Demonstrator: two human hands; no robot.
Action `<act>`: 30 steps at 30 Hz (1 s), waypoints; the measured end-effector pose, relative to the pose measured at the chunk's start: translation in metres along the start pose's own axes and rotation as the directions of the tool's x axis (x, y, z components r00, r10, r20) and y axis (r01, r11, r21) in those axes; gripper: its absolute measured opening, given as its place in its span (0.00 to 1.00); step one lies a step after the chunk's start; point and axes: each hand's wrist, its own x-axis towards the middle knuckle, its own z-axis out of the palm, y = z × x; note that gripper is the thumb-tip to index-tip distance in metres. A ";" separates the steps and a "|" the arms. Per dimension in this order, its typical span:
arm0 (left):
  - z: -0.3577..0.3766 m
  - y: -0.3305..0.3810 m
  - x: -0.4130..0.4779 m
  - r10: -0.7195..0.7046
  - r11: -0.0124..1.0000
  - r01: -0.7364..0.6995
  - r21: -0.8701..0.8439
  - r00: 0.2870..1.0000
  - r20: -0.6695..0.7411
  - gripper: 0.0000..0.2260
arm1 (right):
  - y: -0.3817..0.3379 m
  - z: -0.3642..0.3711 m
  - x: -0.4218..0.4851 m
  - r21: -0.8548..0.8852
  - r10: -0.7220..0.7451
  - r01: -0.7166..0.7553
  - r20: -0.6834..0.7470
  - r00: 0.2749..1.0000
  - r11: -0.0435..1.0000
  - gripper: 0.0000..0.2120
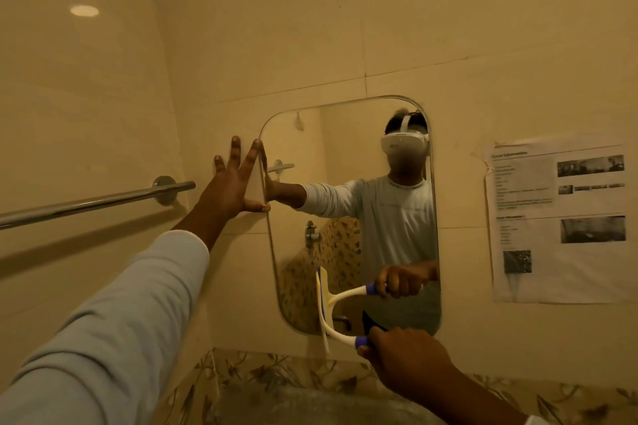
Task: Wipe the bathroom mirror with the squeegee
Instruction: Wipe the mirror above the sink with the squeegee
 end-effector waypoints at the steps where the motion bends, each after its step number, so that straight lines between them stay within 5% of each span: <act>1: 0.000 0.000 0.000 0.000 1.000 0.000 -0.008 1.000 0.003 0.68 | 0.006 -0.001 -0.003 0.008 0.012 -0.012 0.016 1.000 1.000 0.18; 14: 0.000 0.000 -0.002 0.026 1.000 -0.026 0.000 1.000 -0.002 0.68 | 0.087 -0.024 -0.071 -0.073 0.177 -0.168 0.141 0.974 0.983 0.13; 30: -0.001 -0.002 0.000 0.015 1.000 -0.015 -0.007 1.000 0.001 0.68 | 0.121 -0.046 -0.125 -0.174 0.278 -0.266 0.050 0.959 0.948 0.15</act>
